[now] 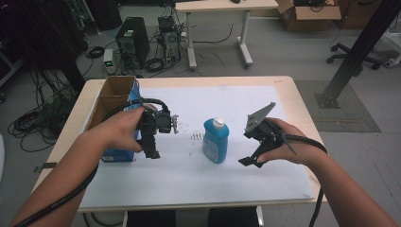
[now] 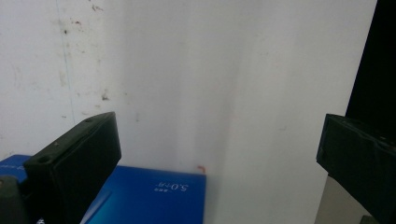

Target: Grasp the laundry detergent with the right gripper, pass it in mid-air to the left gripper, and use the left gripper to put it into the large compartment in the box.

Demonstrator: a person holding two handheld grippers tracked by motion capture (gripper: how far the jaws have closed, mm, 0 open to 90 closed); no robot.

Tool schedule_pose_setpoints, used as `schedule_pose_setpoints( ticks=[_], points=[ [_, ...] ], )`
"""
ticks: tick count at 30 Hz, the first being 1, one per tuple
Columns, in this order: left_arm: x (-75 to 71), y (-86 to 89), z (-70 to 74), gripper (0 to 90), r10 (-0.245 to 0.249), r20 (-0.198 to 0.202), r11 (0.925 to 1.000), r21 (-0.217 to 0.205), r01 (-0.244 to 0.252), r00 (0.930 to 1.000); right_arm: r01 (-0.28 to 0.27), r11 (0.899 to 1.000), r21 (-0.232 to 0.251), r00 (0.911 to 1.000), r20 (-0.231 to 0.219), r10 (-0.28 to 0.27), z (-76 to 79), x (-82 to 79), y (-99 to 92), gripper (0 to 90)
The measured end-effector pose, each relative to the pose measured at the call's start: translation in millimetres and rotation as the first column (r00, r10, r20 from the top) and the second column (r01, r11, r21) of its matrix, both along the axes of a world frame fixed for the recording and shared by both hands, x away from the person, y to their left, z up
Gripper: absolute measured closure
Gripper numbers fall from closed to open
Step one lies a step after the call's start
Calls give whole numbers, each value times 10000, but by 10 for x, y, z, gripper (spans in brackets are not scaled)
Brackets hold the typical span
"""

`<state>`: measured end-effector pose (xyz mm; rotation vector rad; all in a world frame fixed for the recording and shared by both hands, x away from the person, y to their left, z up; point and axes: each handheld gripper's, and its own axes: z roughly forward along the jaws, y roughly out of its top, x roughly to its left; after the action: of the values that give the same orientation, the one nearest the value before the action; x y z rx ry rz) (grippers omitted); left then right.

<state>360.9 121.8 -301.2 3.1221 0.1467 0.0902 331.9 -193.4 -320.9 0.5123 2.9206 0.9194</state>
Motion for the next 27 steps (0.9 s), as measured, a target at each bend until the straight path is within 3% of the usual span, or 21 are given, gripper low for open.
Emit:
schedule_pose_setpoints(
  ticks=[8, 12, 13, 14, 15, 19, 22, 25, 26, 27],
  points=[
    [8, -4, -6, 2, 7, -4, 10000, -10, -7, 10000, 1051, 9891, 1029, 9937, 276, -1085, -150, -54, 24, 33],
    [25, 11, 40, 2, 77, 89, 9998, -179, -75, 9999, 2023, 9620, 1836, 9759, 447, -2138, -205, -53, 10, 25],
    [25, 11, 40, 2, 77, 89, 9998, -179, -75, 9999, 2023, 9620, 1836, 9759, 447, -2138, -205, -53, 10, 25],
    [33, 14, 56, 2, 109, 117, 9998, -168, -107, 9999, 2293, 9511, 2068, 9672, 609, -2464, -230, -61, 11, 25],
    [33, 14, 56, 2, 109, 117, 9998, -168, -107, 9999, 2293, 9511, 2068, 9672, 609, -2464, -230, -61, 11, 25],
    [35, 4, 67, 2, 79, 145, 9999, -100, -77, 9999, 2653, 9337, 2407, 9551, 667, -2886, -331, -116, 74, 17],
    [35, -7, 69, 2, 78, 156, 9999, -111, -76, 9998, 2655, 9303, 2530, 9544, 677, -2908, -375, -137, 106, 26],
    [32, -20, 60, 2, 20, 121, 10000, -80, -19, 9999, 2895, 9125, 2890, 9444, 690, -3215, -431, -166, 148, 17],
    [32, -20, 60, 2, 20, 121, 10000, -80, -19, 9999, 2895, 9125, 2890, 9444, 690, -3215, -431, -166, 148, 17],
    [30, -22, 59, 2, 24, 117, 10000, -85, -23, 9999, 3036, 9054, 2968, 9373, 778, -3398, -461, -174, 166, 17]
  ],
)
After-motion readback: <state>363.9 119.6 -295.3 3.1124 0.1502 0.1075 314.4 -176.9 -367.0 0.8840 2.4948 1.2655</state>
